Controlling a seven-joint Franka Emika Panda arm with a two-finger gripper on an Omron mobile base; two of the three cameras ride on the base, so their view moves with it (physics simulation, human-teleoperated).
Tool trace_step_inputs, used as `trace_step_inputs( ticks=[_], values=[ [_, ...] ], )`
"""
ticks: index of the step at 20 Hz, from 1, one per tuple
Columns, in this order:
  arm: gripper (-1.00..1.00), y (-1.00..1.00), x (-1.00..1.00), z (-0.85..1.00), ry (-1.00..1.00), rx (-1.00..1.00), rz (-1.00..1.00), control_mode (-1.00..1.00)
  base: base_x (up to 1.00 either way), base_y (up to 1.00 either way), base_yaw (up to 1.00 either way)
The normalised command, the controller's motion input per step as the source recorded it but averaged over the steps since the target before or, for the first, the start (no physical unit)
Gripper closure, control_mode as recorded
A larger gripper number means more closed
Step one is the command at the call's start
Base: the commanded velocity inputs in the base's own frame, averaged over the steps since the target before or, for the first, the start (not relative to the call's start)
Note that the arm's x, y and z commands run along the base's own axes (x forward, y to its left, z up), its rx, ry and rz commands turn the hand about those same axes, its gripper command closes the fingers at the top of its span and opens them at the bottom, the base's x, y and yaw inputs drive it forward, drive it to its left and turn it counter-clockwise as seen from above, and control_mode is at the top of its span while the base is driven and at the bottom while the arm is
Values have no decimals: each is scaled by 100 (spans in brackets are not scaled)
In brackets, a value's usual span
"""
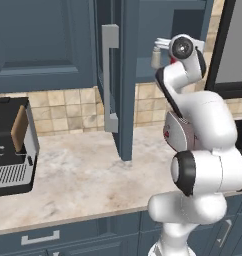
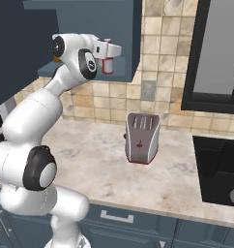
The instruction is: Collect the turmeric, ketchup, and shaker from the cabinet and place them next to the stove.
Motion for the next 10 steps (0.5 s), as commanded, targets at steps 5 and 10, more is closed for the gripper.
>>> trace_step_inputs(
  ticks=[5, 10],
  values=[
    [100, 0, -61, -5, 0, 0, -2, -100, 0, 0, 0],
    [100, 0, -72, -2, 0, 0, 0, -100, 0, 0, 0]
  ],
)
